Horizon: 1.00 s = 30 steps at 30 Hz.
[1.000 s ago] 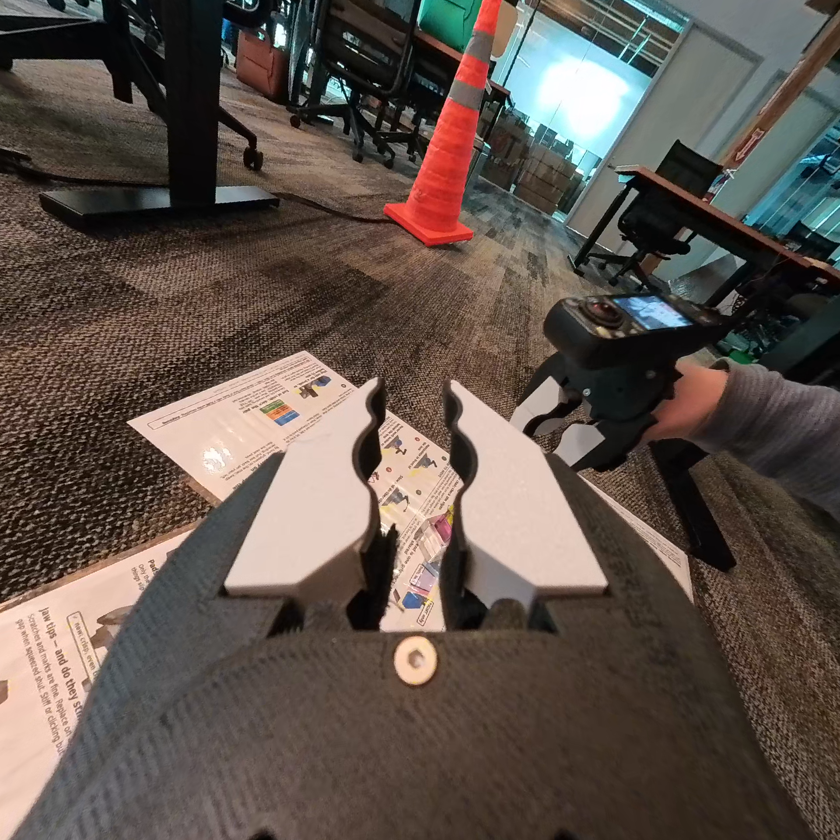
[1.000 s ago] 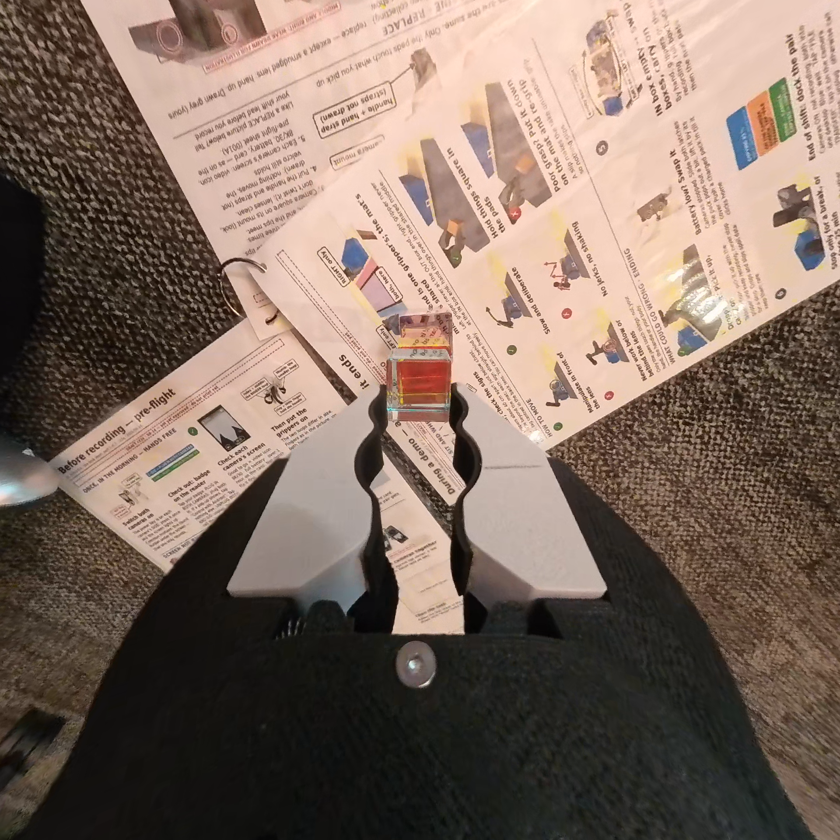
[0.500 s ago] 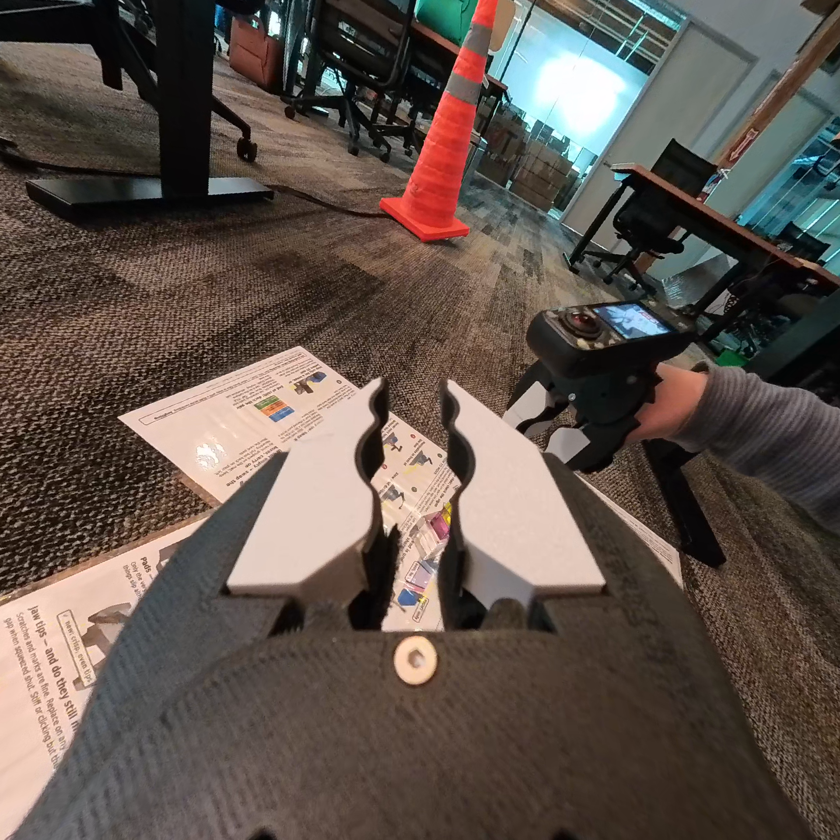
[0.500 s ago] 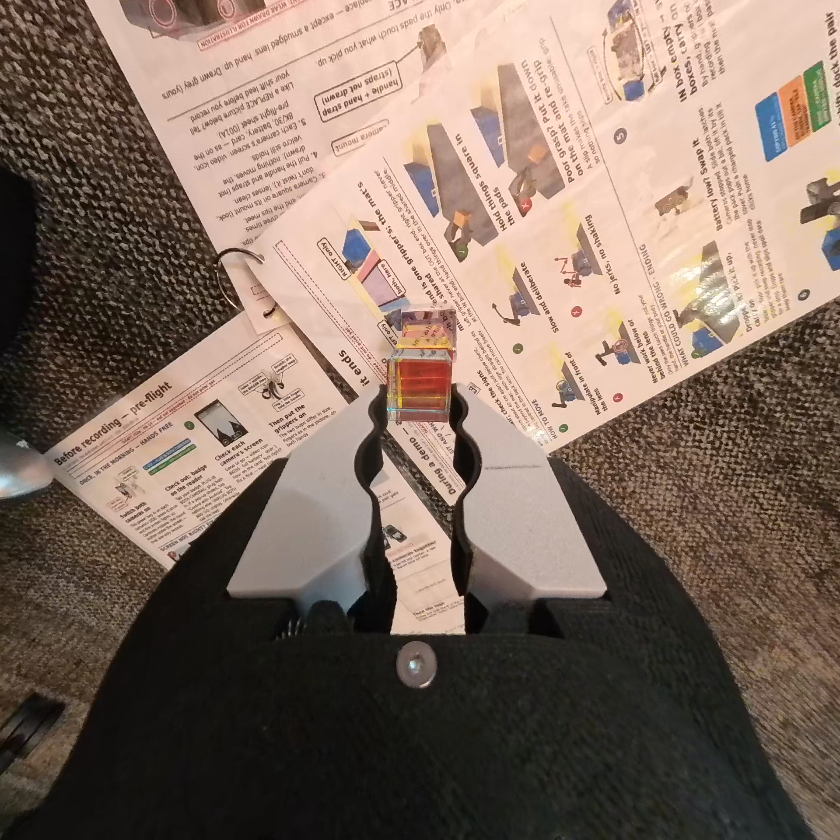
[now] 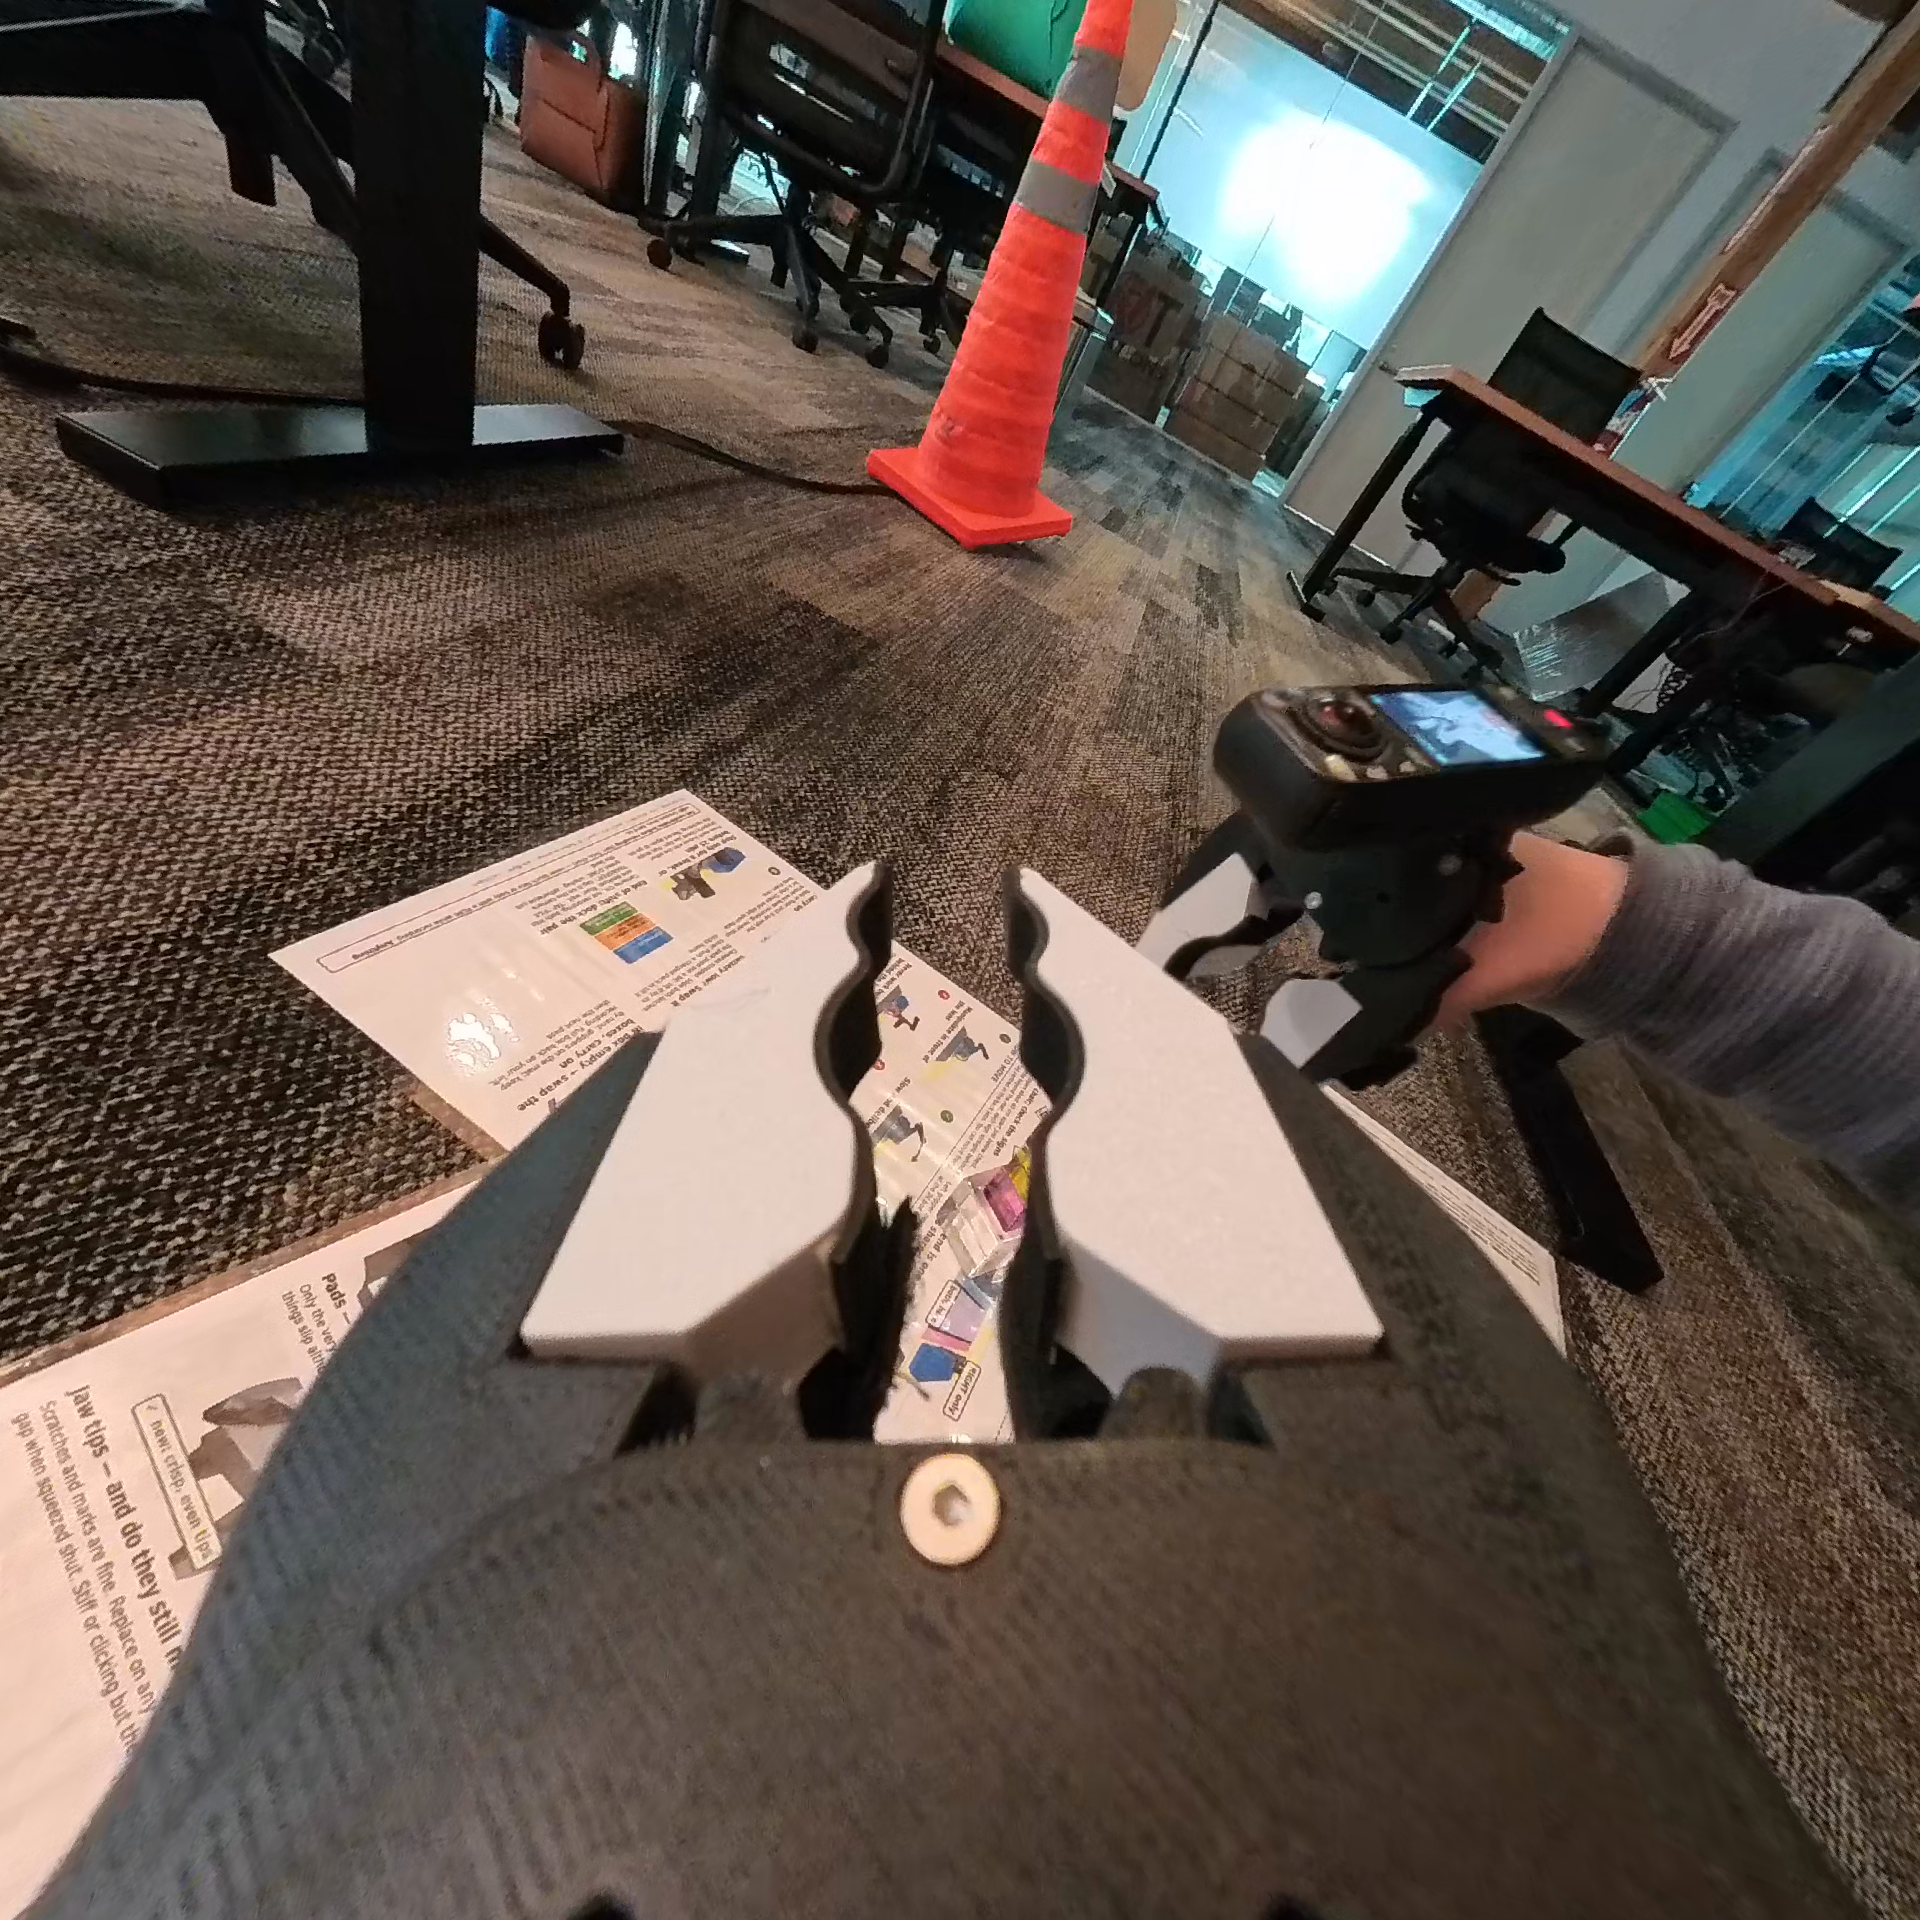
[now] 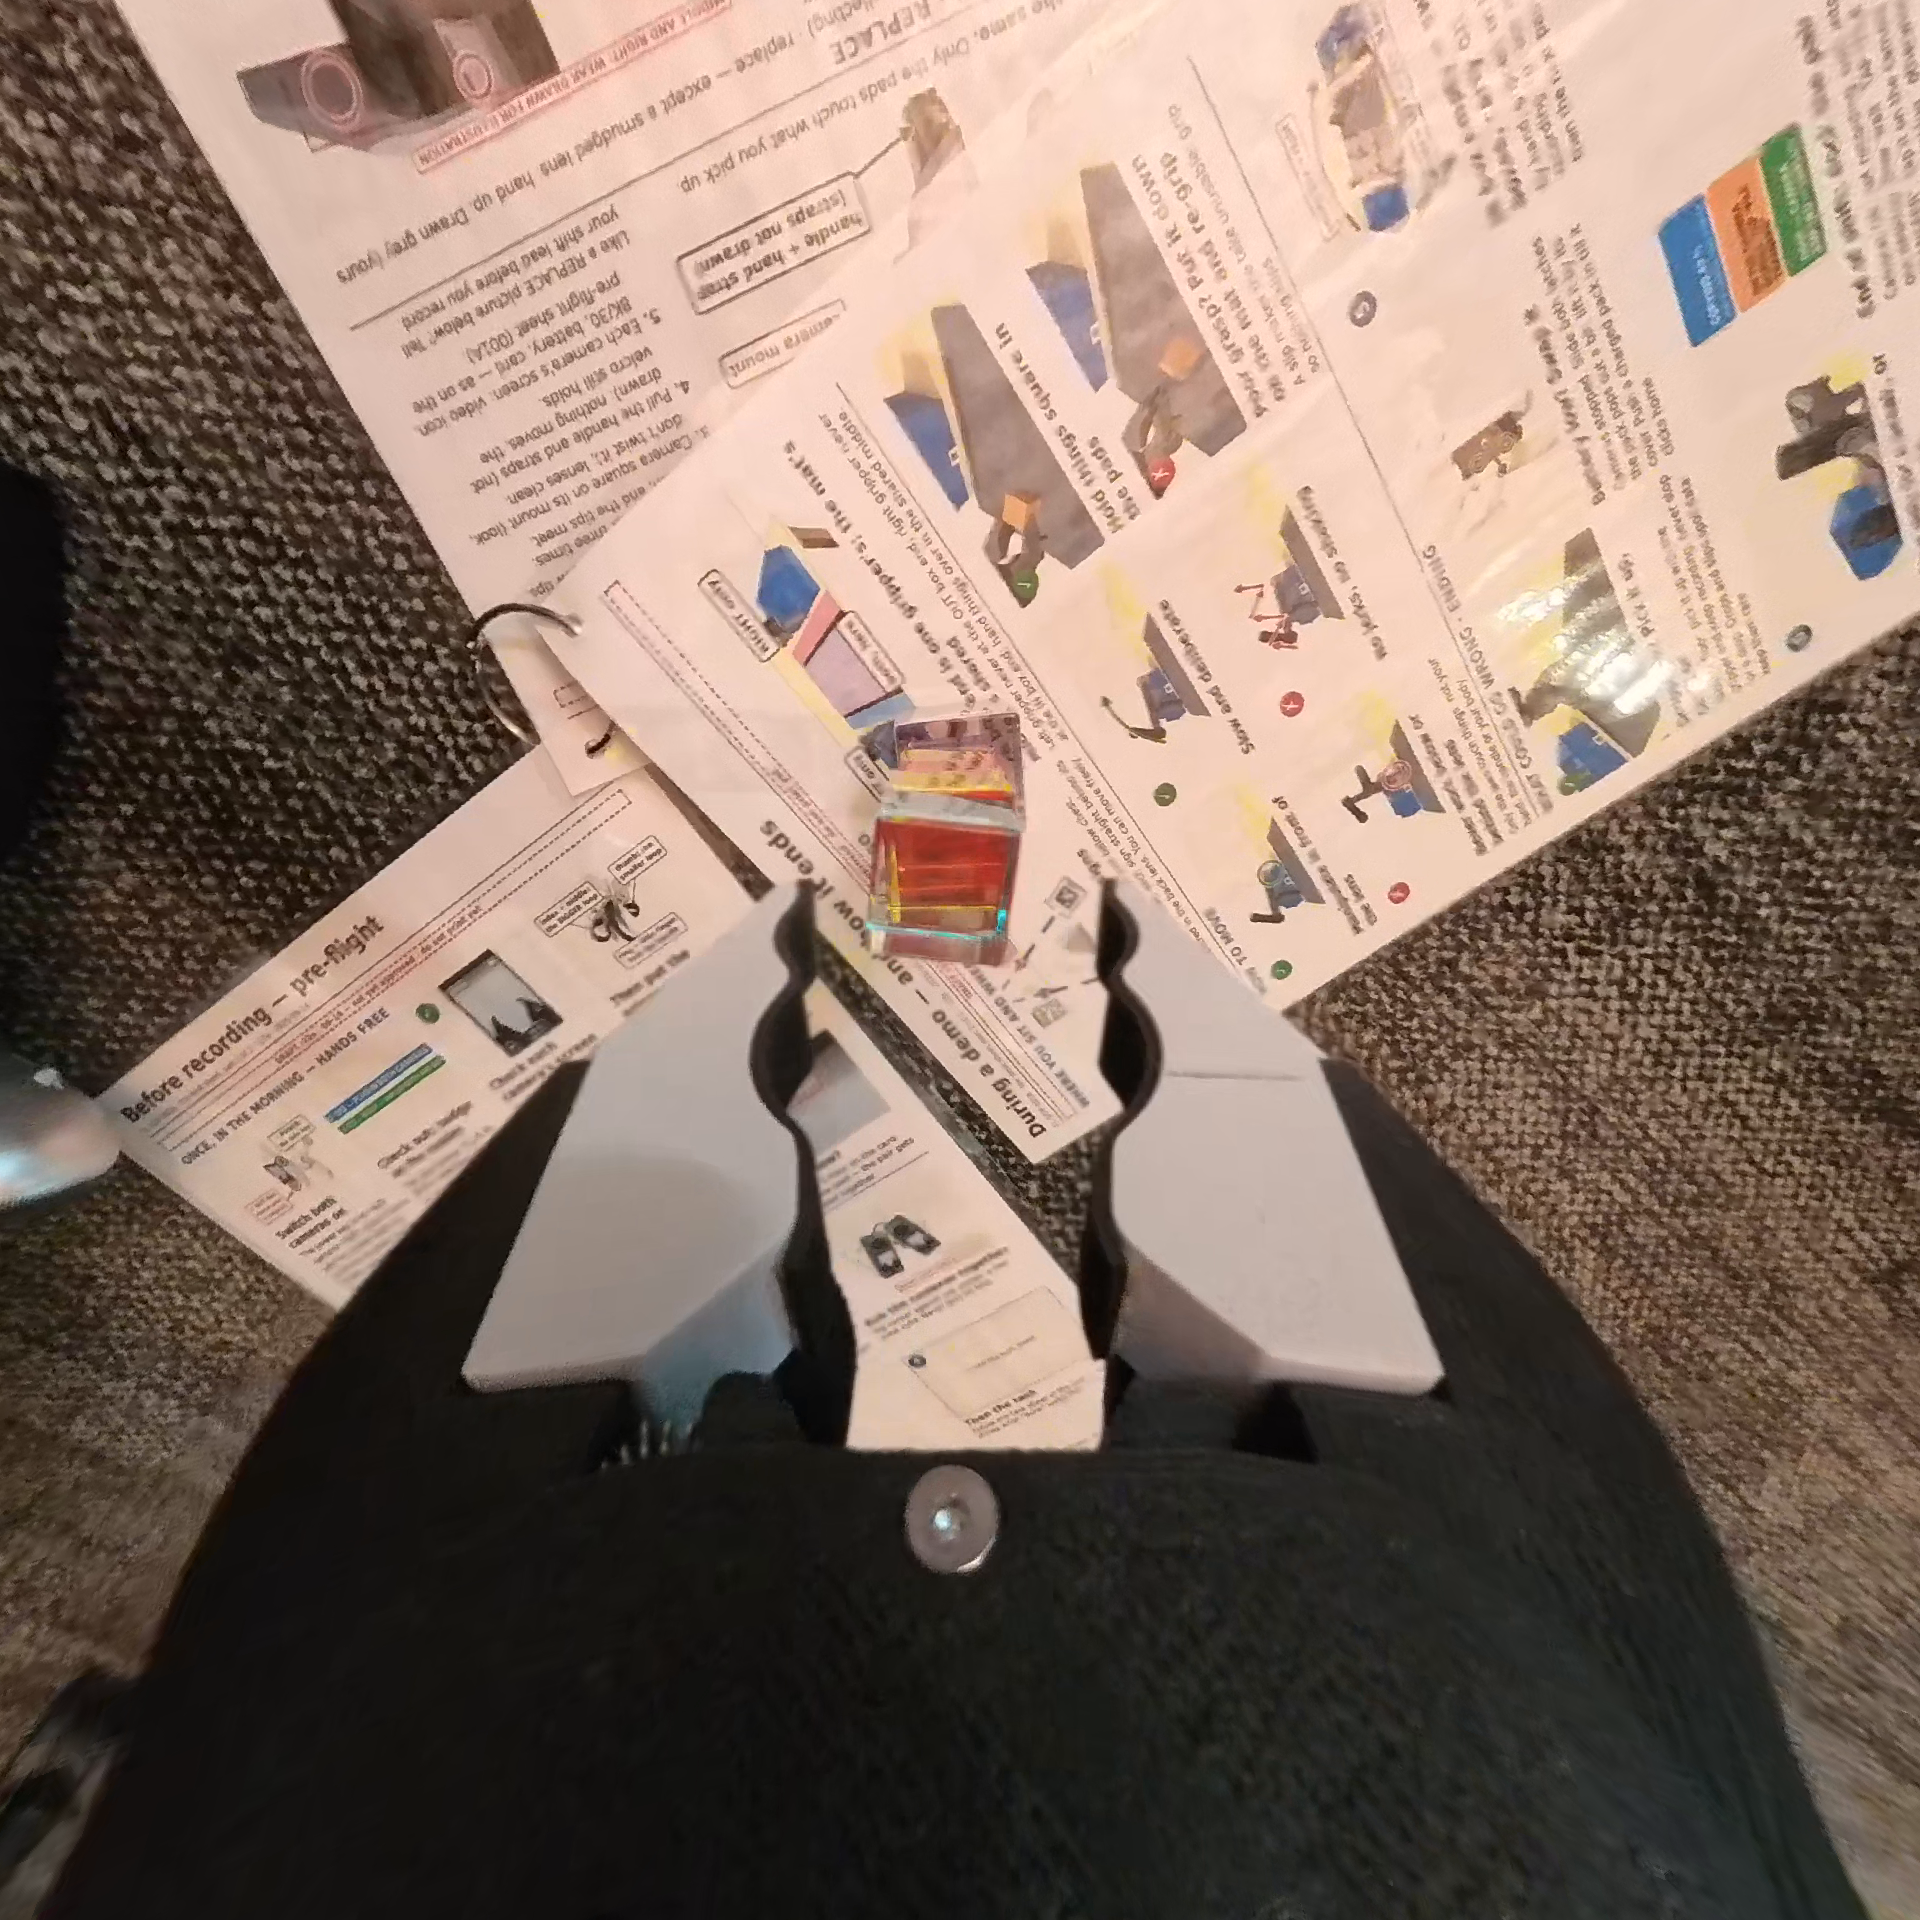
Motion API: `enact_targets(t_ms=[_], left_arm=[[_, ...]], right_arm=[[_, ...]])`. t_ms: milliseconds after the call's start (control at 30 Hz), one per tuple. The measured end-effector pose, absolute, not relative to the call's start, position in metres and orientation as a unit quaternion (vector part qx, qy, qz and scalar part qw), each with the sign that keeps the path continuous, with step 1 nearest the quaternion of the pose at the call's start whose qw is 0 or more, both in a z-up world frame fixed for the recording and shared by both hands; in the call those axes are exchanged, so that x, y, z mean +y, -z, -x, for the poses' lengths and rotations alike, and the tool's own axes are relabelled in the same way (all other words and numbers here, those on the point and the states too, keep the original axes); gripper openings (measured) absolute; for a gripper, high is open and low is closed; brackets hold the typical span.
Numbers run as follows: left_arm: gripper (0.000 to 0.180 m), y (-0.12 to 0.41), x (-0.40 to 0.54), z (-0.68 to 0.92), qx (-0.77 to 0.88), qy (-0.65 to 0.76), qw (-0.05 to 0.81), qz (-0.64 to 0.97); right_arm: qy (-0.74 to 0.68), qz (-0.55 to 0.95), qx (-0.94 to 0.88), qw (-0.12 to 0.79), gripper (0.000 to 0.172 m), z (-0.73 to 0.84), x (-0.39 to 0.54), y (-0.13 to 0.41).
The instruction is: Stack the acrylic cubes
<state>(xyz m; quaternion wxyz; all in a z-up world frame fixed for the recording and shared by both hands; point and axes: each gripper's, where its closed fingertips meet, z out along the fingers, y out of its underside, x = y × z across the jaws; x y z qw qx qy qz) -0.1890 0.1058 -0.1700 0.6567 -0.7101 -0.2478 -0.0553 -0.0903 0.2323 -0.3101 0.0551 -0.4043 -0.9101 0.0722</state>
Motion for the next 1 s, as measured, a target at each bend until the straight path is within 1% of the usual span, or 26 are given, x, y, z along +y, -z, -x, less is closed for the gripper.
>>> enact_targets(t_ms=[100, 133, 267, 333, 367, 433, 567, 667, 700, 733, 767, 800, 867, 1000], left_arm=[[0.022, 0.17, 0.104, 0.192, -0.253, 0.049, 0.656, 0.709], [0.023, 0.17, 0.104, 0.193, -0.254, 0.047, 0.656, 0.709], [0.032, 0.172, 0.103, 0.198, -0.268, 0.039, 0.654, 0.706], [0.042, 0.176, 0.102, 0.201, -0.279, 0.034, 0.647, 0.709], [0.047, 0.178, 0.101, 0.203, -0.283, 0.032, 0.644, 0.71], [0.053, 0.183, 0.1, 0.205, -0.291, 0.026, 0.639, 0.712], [0.058, 0.191, 0.1, 0.208, -0.3, 0.02, 0.629, 0.716], [0.06, 0.196, 0.101, 0.206, -0.301, 0.024, 0.624, 0.721], [0.06, 0.198, 0.102, 0.205, -0.299, 0.023, 0.623, 0.722], [0.06, 0.199, 0.102, 0.204, -0.297, 0.02, 0.622, 0.724], [0.06, 0.202, 0.103, 0.204, -0.295, 0.018, 0.62, 0.727], [0.06, 0.204, 0.104, 0.203, -0.294, 0.016, 0.617, 0.73], [0.06, 0.21, 0.105, 0.202, -0.294, 0.017, 0.61, 0.736], [0.059, 0.213, 0.107, 0.199, -0.291, 0.019, 0.606, 0.74]], right_arm=[[-0.089, 0.447, -0.884, 0.101, 0.076, 0.092, 0.234, 0.299], [-0.113, 0.468, -0.867, 0.127, 0.08, 0.093, 0.232, 0.293], [-0.279, 0.574, -0.728, 0.251, 0.082, 0.091, 0.227, 0.266], [-0.337, 0.627, -0.626, 0.319, 0.082, 0.087, 0.243, 0.259], [-0.346, 0.656, -0.576, 0.344, 0.082, 0.082, 0.255, 0.262], [-0.331, 0.714, -0.502, 0.358, 0.084, 0.07, 0.272, 0.276], [-0.283, 0.789, -0.388, 0.384, 0.084, 0.043, 0.281, 0.3], [-0.231, 0.818, -0.337, 0.406, 0.069, 0.02, 0.287, 0.325], [-0.216, 0.824, -0.325, 0.411, 0.057, 0.014, 0.289, 0.333], [-0.211, 0.829, -0.313, 0.413, 0.041, 0.01, 0.292, 0.34], [-0.217, 0.835, -0.297, 0.409, 0.031, 0.009, 0.292, 0.347], [-0.228, 0.843, -0.28, 0.399, 0.025, 0.009, 0.292, 0.353], [-0.252, 0.854, -0.248, 0.381, 0.02, 0.01, 0.292, 0.364], [-0.278, 0.866, -0.223, 0.35, 0.013, 0.018, 0.286, 0.384]])
